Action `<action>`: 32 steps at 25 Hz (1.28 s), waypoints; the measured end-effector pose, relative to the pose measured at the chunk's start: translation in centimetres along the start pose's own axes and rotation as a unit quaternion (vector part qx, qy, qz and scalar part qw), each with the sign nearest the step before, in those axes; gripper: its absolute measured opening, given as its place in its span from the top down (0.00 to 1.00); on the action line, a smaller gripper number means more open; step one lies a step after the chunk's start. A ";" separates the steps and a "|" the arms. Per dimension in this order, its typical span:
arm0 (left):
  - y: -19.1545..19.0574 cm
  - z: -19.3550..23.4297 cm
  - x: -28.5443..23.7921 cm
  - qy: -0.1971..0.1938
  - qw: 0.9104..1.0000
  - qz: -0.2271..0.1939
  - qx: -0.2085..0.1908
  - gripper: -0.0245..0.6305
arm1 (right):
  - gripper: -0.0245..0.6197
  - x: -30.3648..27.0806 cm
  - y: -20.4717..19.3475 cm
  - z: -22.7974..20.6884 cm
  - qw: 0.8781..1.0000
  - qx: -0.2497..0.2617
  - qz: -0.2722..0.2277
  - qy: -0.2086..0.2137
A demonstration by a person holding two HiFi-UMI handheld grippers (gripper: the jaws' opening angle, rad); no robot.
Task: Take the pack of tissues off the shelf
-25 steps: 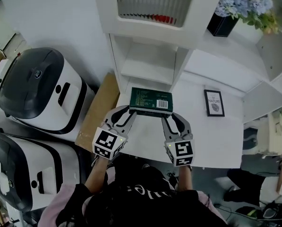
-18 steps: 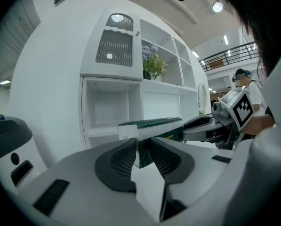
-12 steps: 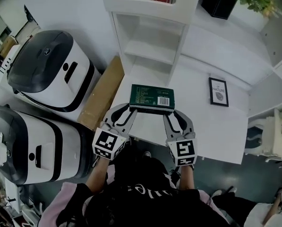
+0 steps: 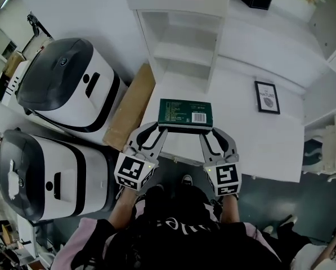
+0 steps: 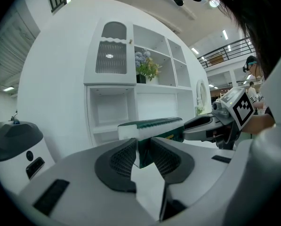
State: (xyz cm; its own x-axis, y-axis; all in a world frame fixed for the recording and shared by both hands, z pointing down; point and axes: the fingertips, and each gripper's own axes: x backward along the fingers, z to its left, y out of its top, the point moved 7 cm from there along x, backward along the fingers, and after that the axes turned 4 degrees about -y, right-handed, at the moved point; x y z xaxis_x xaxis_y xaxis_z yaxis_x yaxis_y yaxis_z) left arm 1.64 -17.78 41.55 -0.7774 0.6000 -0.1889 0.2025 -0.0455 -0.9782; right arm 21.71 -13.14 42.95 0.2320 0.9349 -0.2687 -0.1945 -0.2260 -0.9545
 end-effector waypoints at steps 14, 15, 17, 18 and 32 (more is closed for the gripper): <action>-2.3 1.3 9.4 -0.063 0.998 -0.027 0.008 0.80 | 0.74 4.7 0.5 10.7 0.997 -0.008 0.018 -0.069; -2.5 1.4 10.3 -0.066 0.997 -0.029 0.008 0.80 | 0.74 5.0 0.5 11.6 0.997 -0.009 0.018 -0.072; -2.9 1.7 11.9 -0.072 0.997 -0.032 0.010 0.80 | 0.74 5.6 0.6 13.4 0.997 -0.010 0.020 -0.079; -3.1 1.8 12.6 -0.074 0.997 -0.034 0.011 0.80 | 0.74 5.9 0.7 14.2 0.996 -0.009 0.020 -0.082; -5.0 2.6 19.2 -0.096 0.994 -0.057 0.013 0.80 | 0.74 8.3 1.1 21.3 0.994 0.001 0.018 -0.110</action>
State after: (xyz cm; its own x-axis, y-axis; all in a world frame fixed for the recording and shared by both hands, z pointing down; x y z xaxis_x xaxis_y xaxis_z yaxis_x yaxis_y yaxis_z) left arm -15.83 -8.15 42.55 -0.8942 0.4390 -0.0877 0.0934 -0.0086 -0.9956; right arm 3.17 0.23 42.40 0.0098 0.9633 -0.2682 -0.2013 -0.2608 -0.9442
